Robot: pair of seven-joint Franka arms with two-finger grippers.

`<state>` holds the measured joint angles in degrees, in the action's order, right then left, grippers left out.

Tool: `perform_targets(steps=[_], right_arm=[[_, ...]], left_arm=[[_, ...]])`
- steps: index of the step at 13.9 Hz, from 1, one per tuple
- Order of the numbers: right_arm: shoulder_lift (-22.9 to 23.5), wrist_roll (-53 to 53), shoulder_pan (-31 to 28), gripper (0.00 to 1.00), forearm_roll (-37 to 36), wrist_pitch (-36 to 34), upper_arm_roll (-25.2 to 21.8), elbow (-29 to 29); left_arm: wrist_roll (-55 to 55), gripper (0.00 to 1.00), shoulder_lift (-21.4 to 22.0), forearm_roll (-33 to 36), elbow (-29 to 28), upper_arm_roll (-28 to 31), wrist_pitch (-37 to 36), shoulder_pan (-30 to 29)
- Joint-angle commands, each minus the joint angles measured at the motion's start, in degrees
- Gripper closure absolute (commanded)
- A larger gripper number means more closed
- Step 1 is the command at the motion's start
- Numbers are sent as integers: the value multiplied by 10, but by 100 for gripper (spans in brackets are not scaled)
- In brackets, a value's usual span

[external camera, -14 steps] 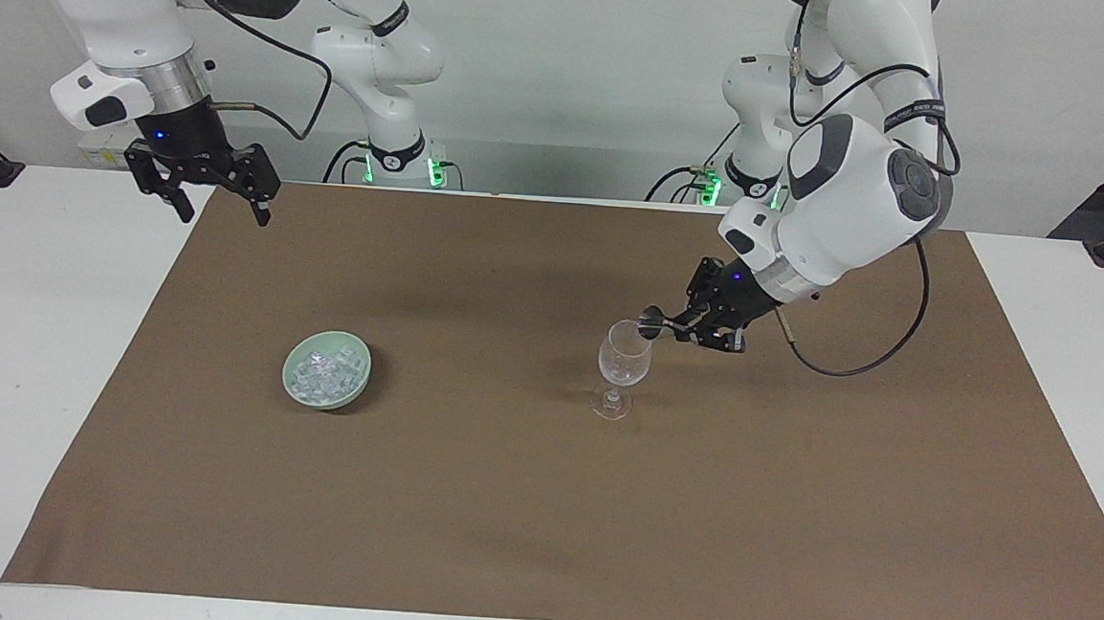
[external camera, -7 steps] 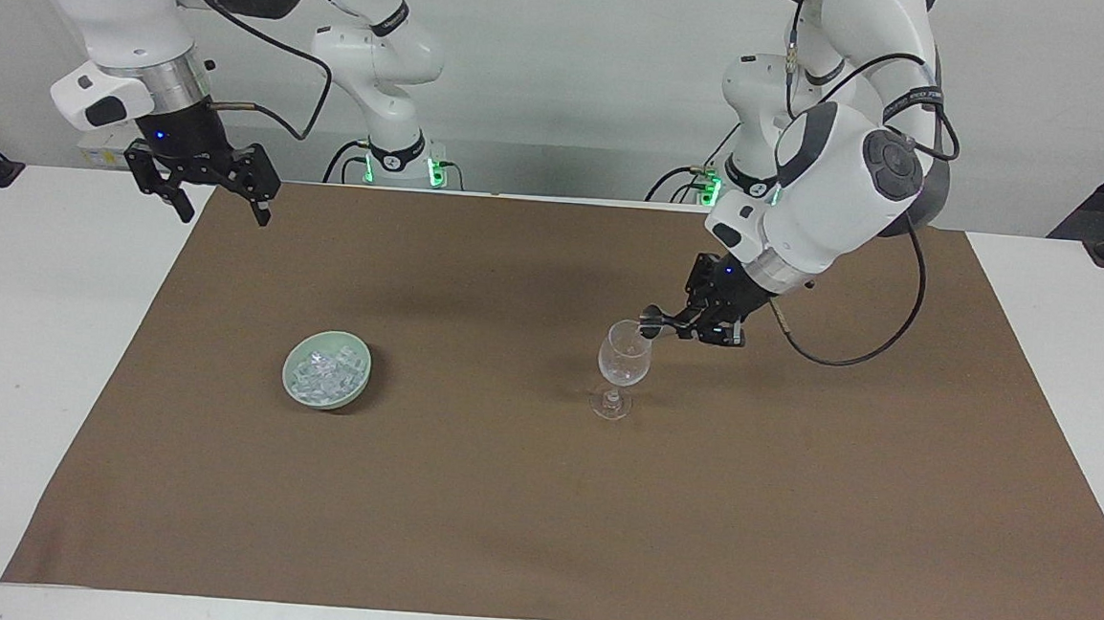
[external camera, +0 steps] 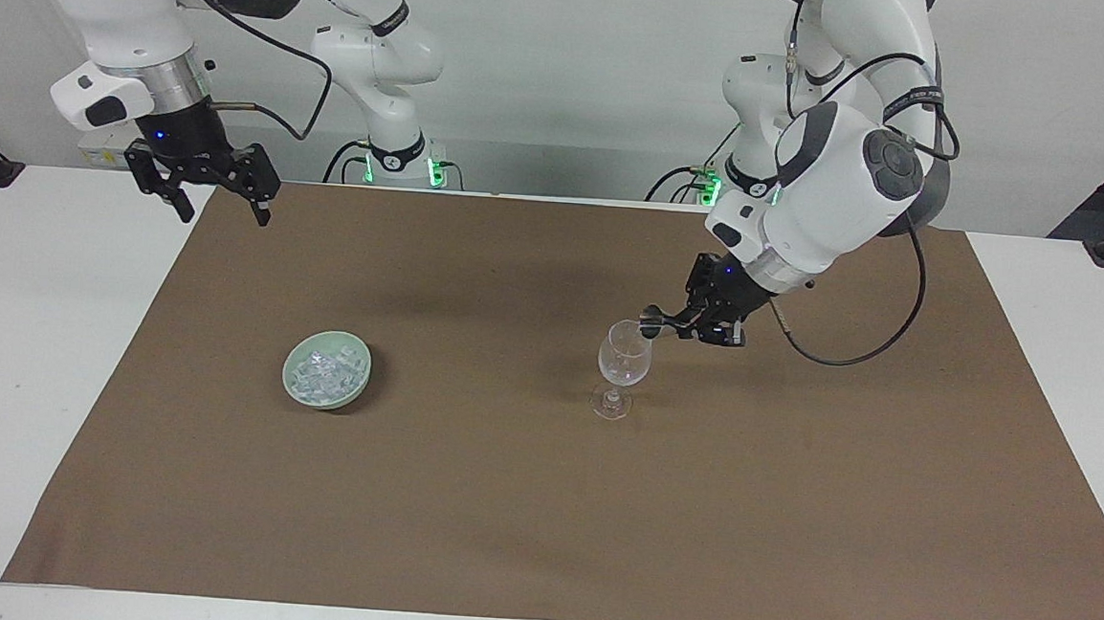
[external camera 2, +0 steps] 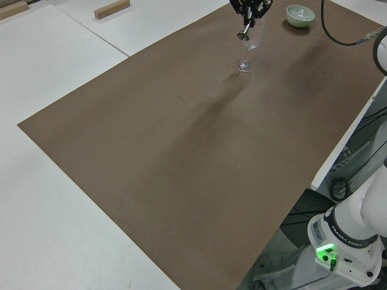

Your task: Pour wine and add ice with both arms

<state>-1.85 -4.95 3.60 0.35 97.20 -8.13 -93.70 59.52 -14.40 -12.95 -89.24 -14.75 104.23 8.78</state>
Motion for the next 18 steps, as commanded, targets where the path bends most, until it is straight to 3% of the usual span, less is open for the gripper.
perform_targets(steps=[1,18], right_arm=[[-8,11,0,0,4,3,0,-5],[-8,11,1,0,4,3,0,-5]], left_arm=[[-25,100,4,27,7,12,-14,19],[-142,100,-3,121,32,13,-61,61]])
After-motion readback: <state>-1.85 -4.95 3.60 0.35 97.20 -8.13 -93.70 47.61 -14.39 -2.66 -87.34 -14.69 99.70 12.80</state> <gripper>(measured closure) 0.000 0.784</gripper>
